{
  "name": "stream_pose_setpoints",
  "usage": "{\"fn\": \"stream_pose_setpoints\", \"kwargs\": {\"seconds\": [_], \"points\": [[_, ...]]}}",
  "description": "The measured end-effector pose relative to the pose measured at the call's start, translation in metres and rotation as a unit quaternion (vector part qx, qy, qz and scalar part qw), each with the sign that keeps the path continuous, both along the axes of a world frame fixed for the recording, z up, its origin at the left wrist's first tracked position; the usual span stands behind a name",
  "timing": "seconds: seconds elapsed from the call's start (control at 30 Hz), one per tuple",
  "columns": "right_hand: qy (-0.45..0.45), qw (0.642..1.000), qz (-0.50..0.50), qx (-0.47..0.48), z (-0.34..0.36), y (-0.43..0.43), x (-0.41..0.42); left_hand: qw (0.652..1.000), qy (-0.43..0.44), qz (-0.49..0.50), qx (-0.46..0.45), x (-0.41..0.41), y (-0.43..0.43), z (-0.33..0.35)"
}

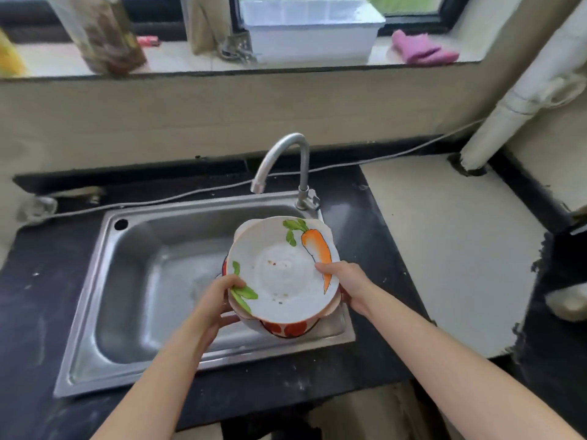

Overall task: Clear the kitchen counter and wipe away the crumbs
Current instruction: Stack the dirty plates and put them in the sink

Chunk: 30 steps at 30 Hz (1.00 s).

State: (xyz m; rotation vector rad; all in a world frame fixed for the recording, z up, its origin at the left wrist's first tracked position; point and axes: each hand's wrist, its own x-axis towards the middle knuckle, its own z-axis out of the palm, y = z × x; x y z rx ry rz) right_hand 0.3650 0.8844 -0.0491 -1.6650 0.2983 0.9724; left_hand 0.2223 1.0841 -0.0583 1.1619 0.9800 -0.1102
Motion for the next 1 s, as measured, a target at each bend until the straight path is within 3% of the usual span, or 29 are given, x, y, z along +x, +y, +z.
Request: {"fn": "stream_pose_setpoints", "kwargs": {"seconds": [0.4, 0.67, 1.0], "points": [[0.114, 0.992, -0.019, -0.060, -0.093, 0.092, 0.022, 0.990, 0.091, 0.064, -0.084, 0.027, 0.059, -0.092], [0.159, 0.983, -0.063, -0.071, -0.125, 0.105, 0.032, 0.987, 0.073, 0.078, -0.117, 0.043, 0.069, -0.127], [0.142, 0.980, -0.072, -0.116, -0.136, 0.113, 0.046, 0.983, 0.051, 0.117, -0.129, 0.056, 0.067, -0.147]]}}
